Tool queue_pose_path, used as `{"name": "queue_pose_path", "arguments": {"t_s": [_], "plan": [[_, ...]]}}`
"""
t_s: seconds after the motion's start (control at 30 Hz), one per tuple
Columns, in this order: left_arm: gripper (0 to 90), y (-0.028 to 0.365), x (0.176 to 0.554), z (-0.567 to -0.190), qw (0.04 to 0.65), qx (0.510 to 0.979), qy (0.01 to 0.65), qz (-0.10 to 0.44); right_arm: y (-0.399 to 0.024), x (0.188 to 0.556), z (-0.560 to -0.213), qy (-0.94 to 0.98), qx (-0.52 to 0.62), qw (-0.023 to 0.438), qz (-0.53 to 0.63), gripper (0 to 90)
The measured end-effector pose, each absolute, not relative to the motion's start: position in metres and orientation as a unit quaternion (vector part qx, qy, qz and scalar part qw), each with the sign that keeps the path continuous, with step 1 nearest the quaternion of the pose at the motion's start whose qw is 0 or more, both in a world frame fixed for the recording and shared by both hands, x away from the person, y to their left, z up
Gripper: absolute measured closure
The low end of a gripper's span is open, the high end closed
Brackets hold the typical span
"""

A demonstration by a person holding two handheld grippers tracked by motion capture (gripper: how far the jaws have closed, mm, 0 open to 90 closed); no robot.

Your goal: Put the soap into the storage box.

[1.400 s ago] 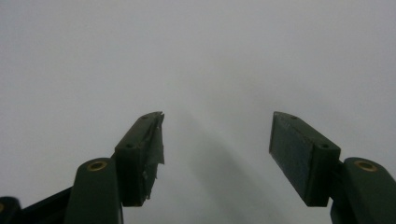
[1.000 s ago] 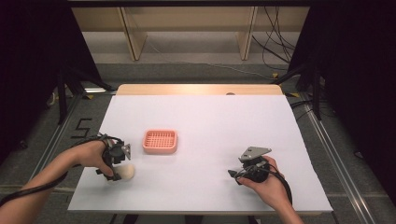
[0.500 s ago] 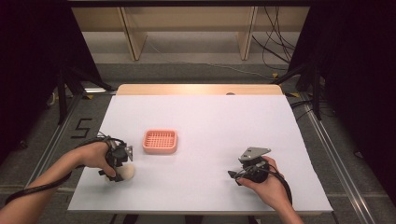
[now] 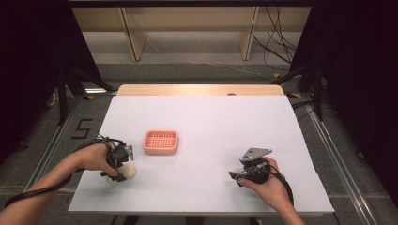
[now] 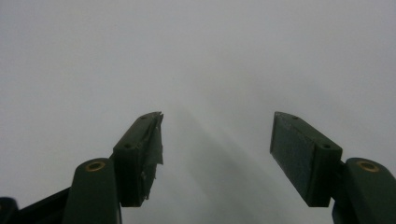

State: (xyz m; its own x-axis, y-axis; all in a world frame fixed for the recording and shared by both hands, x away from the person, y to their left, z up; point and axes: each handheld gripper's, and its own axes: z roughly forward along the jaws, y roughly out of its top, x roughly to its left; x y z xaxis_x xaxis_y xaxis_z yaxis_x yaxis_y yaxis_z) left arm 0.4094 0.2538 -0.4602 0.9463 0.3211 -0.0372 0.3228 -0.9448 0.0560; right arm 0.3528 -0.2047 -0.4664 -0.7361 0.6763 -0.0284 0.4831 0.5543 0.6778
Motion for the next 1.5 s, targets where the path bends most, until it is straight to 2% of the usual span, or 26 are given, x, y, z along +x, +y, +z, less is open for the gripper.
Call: {"name": "queue_pose_path", "arguments": {"t_s": [0.8, 1.5], "plan": [[49.6, 0.260, 0.401, -0.458, 0.064, 0.984, 0.164, 0.017, -0.203, 0.352, -0.467, 0.869, 0.341, 0.144, 0.330, 35.0], [49.6, 0.258, 0.403, -0.440, 0.092, 0.981, 0.164, 0.037, -0.203, 0.352, -0.466, 0.871, 0.341, 0.137, 0.325, 35.0]]}}
